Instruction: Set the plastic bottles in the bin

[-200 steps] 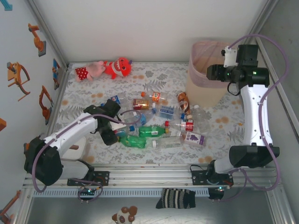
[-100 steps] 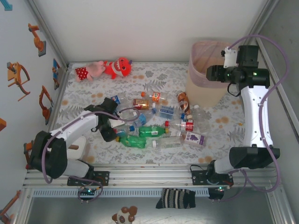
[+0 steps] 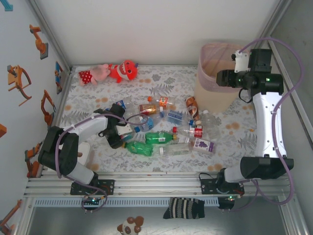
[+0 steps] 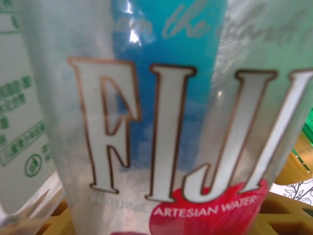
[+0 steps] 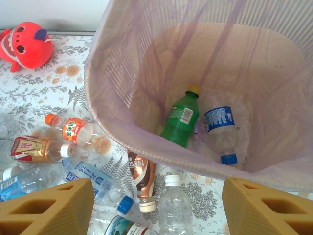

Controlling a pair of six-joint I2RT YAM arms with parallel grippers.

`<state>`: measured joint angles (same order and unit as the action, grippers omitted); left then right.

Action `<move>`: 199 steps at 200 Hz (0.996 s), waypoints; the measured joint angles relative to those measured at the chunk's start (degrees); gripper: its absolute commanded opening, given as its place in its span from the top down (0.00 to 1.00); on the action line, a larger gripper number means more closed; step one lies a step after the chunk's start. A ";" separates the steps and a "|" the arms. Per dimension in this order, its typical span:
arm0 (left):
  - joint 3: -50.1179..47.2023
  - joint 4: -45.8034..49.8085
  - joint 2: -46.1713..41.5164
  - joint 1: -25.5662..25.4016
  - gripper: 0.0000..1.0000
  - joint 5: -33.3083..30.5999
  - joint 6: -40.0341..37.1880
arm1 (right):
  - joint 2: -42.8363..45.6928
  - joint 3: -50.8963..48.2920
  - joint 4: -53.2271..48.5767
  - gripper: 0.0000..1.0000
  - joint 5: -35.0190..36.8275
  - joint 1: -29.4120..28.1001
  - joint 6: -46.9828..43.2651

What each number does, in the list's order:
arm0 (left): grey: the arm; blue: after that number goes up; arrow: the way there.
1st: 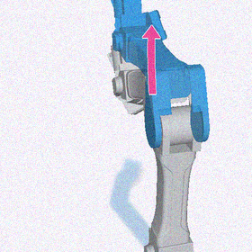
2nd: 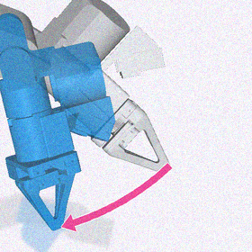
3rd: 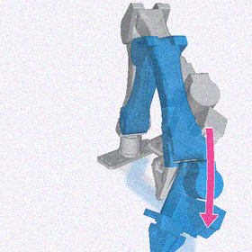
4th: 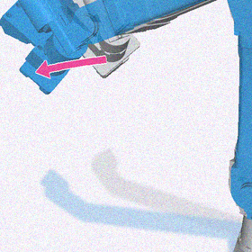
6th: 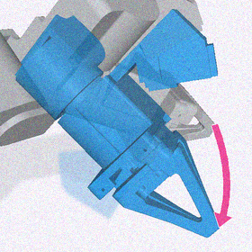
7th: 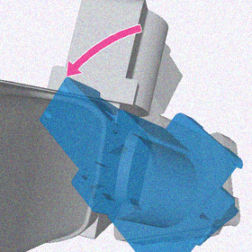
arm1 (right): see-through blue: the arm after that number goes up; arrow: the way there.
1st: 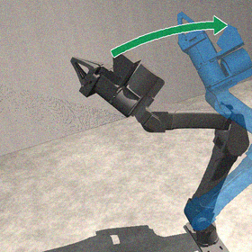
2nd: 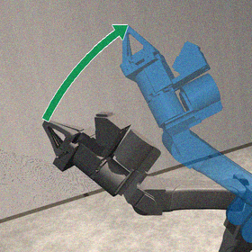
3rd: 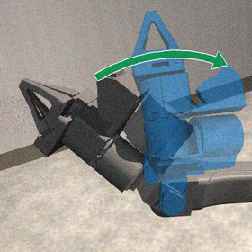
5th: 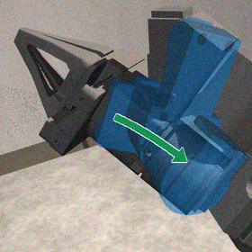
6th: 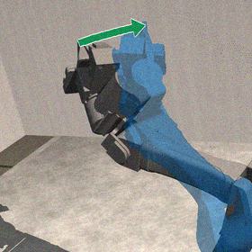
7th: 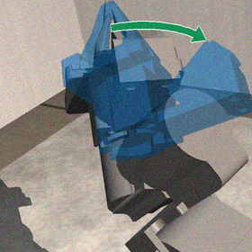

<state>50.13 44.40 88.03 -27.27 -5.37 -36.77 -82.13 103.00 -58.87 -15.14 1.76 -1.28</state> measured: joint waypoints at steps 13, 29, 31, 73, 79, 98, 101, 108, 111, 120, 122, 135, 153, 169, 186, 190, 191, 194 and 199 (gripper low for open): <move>0.04 -0.02 0.00 0.00 0.47 0.09 -0.02 | 0.00 -0.02 -0.02 0.31 0.00 0.00 -0.11; 0.04 0.00 0.00 0.00 0.49 0.31 0.02 | 0.00 -0.04 -0.02 0.31 0.00 0.00 -0.11; 0.04 0.02 0.00 0.00 0.49 0.31 -0.02 | 0.00 -0.04 -0.02 0.31 0.00 0.00 -0.11; 0.04 0.57 -1.79 -0.15 0.51 0.50 0.00 | 1.03 -0.04 -0.04 0.31 0.00 0.00 -0.11; 0.04 0.68 -2.51 -0.20 0.51 0.52 0.00 | 1.36 -0.04 -0.04 0.31 0.00 0.00 -0.11; 0.07 1.57 -5.84 -0.24 0.51 1.14 0.00 | 2.43 -0.04 -0.07 0.31 0.00 0.00 -0.11; 0.11 1.77 -6.47 -0.24 0.52 1.29 0.00 | 2.56 -0.04 -0.07 0.31 0.00 0.00 -0.11; 0.20 2.12 -7.80 -0.24 0.52 1.73 0.00 | 2.93 -0.04 -0.07 0.31 0.00 0.00 -0.11; 0.28 2.32 -8.52 -0.24 0.52 1.97 0.00 | 3.08 -0.04 -0.07 0.31 -0.02 0.00 -0.11; 0.61 2.86 -10.34 -0.28 0.52 2.62 0.00 | 3.50 -0.04 -0.13 0.31 -0.11 0.00 -0.09; 0.70 2.97 -10.91 -0.31 0.52 2.82 0.00 | 3.56 -0.04 -0.13 0.31 -0.17 0.00 -0.09; 1.27 3.50 -13.73 -0.42 0.52 4.24 0.04 | 4.13 -0.04 -0.22 0.31 -0.66 0.00 -0.07; 2.19 3.74 -17.51 -0.46 0.52 6.60 0.20 | 5.07 -0.42 0.20 0.32 -2.27 0.00 0.17; 3.13 3.80 -20.63 -0.46 0.52 9.11 0.68 | 6.69 -2.14 1.81 0.32 -5.03 -0.02 0.87; 4.13 3.04 -23.58 -0.44 0.52 12.76 1.75 | 9.07 -5.35 5.05 0.32 -8.68 -0.24 2.03; 4.33 2.71 -24.26 -0.46 0.51 13.68 2.19 | 9.66 -6.16 5.90 0.32 -9.60 -0.39 2.36; 4.39 2.54 -24.48 -0.46 0.51 14.10 2.32 | 9.81 -6.36 6.10 0.32 -9.75 -0.39 2.40; 4.50 2.19 -24.96 -0.46 0.51 14.84 2.60 | 10.32 -7.06 6.88 0.32 -10.47 -0.52 2.64; 4.63 1.49 -25.73 -0.46 0.51 16.06 3.17 | 11.13 -8.17 8.15 0.32 -11.67 -0.79 3.02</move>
<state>54.76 45.89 62.30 -27.73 10.70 -33.61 -71.00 94.83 -50.72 -26.81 0.97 1.74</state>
